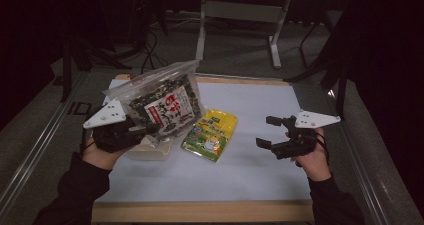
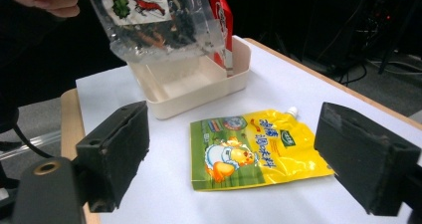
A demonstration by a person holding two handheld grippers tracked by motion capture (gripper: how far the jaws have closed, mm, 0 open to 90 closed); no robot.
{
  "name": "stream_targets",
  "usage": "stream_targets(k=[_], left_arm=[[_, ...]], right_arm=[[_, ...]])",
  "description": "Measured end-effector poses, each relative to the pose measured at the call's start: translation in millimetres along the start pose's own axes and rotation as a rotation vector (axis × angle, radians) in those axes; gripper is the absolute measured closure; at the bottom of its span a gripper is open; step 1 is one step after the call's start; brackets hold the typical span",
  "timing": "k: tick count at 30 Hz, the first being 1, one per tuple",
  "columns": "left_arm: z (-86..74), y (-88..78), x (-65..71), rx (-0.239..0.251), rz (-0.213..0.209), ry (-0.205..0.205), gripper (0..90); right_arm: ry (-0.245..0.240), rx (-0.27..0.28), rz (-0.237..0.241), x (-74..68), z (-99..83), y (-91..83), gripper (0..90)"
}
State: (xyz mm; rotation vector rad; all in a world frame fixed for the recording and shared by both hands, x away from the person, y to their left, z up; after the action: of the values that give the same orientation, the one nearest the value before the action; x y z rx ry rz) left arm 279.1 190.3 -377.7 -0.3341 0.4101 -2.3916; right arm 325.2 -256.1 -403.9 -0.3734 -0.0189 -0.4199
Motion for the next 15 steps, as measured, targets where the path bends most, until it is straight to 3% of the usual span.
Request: stream_targets(k=[2,4,8,9,15], left_arm=[[-0.9,-1.1,-3.1,-0.001,0.015,0.002,75.4],[-6.5,-5.0,-16.8,-0.012,0.064,-0.010,75.4],[-12.5,-7.0,-29.6,-0.032,0.100,-0.016,75.4],[-17.6,-7.6,-37.4,-0.051,0.133,-0.019,75.4],[-29.4,-7.2,-53.8,-0.105,0.175,-0.026,75.4]], right_arm=[[0.008,-0.006,-0.006,0.5,-0.8,0.4,14.6],[0.009,-0.008,-0.009,2.1,-3.3,1.3,14.6],[0.021,0.008,-0.002,4.8,-5.9,1.5,14.5],[0.031,0.014,0.003,5.5,-6.6,1.5,14.6],[0.035,0.000,-0.005,8.5,-10.5,0.5,14.7]])
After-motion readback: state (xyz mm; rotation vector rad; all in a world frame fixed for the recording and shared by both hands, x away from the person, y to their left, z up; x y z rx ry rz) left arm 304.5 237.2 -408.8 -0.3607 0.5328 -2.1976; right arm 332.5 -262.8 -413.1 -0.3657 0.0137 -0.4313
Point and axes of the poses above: each handheld gripper's, and its own axes: y roughly forward along the jaws, z roughly out of its top, x roughly to its right, the point moved 2 cm from there along y, roughly forward along the jaws, and after that the axes turned 9 degrees about -y, right-handed, at the moved point
